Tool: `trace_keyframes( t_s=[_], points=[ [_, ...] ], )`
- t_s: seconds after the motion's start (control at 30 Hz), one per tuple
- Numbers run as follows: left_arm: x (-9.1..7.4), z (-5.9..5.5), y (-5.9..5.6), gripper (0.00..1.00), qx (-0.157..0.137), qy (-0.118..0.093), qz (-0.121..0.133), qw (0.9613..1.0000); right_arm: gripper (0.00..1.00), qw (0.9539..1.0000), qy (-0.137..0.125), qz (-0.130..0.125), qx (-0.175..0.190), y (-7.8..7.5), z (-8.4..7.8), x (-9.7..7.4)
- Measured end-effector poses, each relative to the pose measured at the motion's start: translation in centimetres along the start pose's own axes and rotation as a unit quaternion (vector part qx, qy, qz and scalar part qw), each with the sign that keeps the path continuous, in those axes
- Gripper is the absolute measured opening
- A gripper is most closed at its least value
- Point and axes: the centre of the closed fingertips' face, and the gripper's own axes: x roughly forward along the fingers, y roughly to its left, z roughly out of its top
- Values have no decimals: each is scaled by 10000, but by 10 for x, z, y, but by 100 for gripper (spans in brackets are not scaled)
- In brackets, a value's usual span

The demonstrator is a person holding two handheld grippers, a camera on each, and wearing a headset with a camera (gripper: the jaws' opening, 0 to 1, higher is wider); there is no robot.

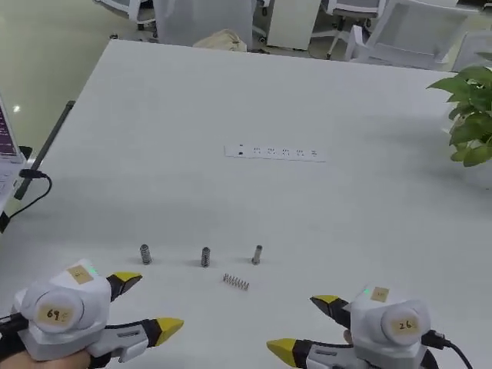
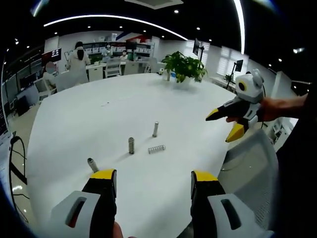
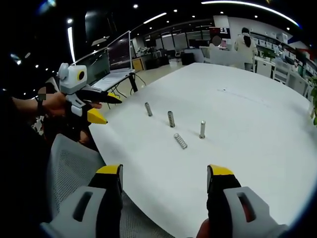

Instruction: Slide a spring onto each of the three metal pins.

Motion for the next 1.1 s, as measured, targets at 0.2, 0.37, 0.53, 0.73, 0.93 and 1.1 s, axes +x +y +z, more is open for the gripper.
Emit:
trace_keyframes(
  t_s=[0.2,0.37,0.53,0.73,0.93,1.1],
  points=[
    [14,6,-10,56,241,98,-240,9994,68,10000,-2,-50,65,-2,-2,-4],
    [21,10,-13,56,392,141,-374,9984,68,10000,38,-62,60,-3,-4,-5],
    [30,10,-17,55,518,237,-513,9971,68,9999,46,-64,72,-3,-4,-8],
    [42,9,-23,54,746,372,-712,9940,68,9999,66,-76,85,-4,-5,-10],
    [56,10,-31,53,941,504,-922,9900,69,9999,109,-75,94,-5,-7,-12],
    [66,9,-34,52,1056,581,-1028,9874,69,9998,108,-82,115,-6,-8,-13]
  ],
)
